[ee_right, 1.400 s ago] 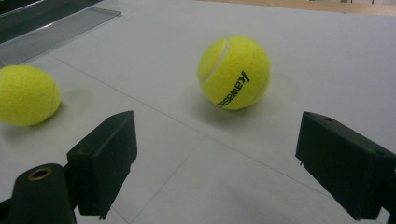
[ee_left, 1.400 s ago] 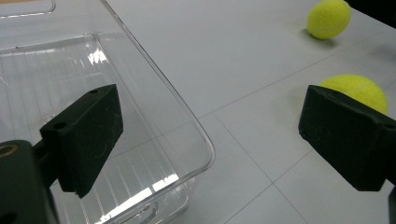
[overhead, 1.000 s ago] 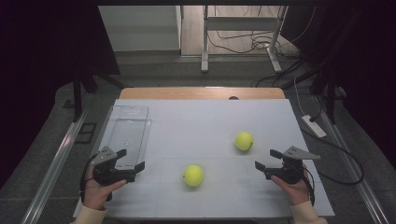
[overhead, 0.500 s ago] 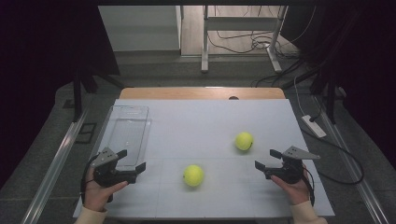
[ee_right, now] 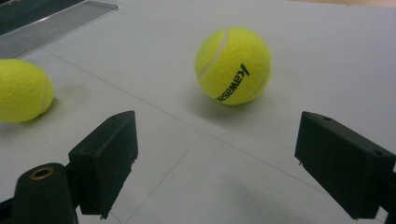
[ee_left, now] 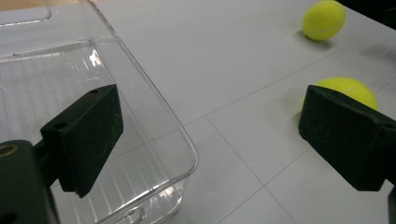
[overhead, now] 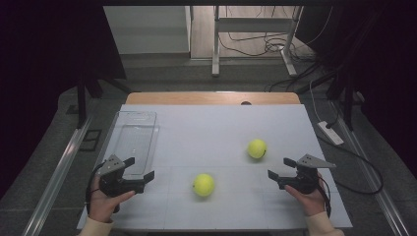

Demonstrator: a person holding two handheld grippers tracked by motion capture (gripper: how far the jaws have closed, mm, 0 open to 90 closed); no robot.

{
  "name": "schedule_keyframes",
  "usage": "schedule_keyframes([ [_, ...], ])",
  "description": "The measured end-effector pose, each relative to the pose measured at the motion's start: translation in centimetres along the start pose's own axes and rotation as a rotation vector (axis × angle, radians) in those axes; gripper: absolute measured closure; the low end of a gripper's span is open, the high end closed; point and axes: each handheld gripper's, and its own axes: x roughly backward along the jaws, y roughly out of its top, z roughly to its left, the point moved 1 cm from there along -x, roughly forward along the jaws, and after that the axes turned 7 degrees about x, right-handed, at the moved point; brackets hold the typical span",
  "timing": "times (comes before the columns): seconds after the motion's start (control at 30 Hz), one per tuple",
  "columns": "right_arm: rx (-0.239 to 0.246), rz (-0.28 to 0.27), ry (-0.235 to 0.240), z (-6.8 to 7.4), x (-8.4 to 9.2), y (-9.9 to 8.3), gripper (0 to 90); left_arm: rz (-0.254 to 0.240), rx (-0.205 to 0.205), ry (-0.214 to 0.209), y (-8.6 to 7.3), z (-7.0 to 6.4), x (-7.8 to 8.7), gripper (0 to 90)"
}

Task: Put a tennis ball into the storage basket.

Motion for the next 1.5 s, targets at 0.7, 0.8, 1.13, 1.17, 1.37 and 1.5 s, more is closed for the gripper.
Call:
schedule_keyframes([
  [0.7,-0.003,0.0,-0.002,0.0,0.0,-0.1,13.6,0.012,-0.007,-0.024,1.0,-1.0,-0.6,8.0],
  [0.8,-0.004,0.002,-0.003,-0.1,0.0,-0.1,13.6,0.016,-0.009,-0.029,1.1,-1.1,-0.7,7.9],
  [1.13,-0.003,0.002,-0.002,0.0,0.0,-0.1,13.7,0.029,-0.019,-0.044,1.7,-1.7,-0.9,8.1],
  [1.17,-0.002,0.002,-0.002,0.0,0.0,-0.1,13.7,0.029,-0.02,-0.048,1.8,-1.8,-0.9,8.1],
  [1.37,-0.001,0.004,-0.001,0.0,0.0,-0.1,13.7,0.038,-0.028,-0.058,2.1,-2.1,-1.1,8.1],
  [1.5,0.0,0.005,0.0,0.0,-0.1,-0.1,13.7,0.041,-0.034,-0.065,2.3,-2.4,-1.4,8.1],
])
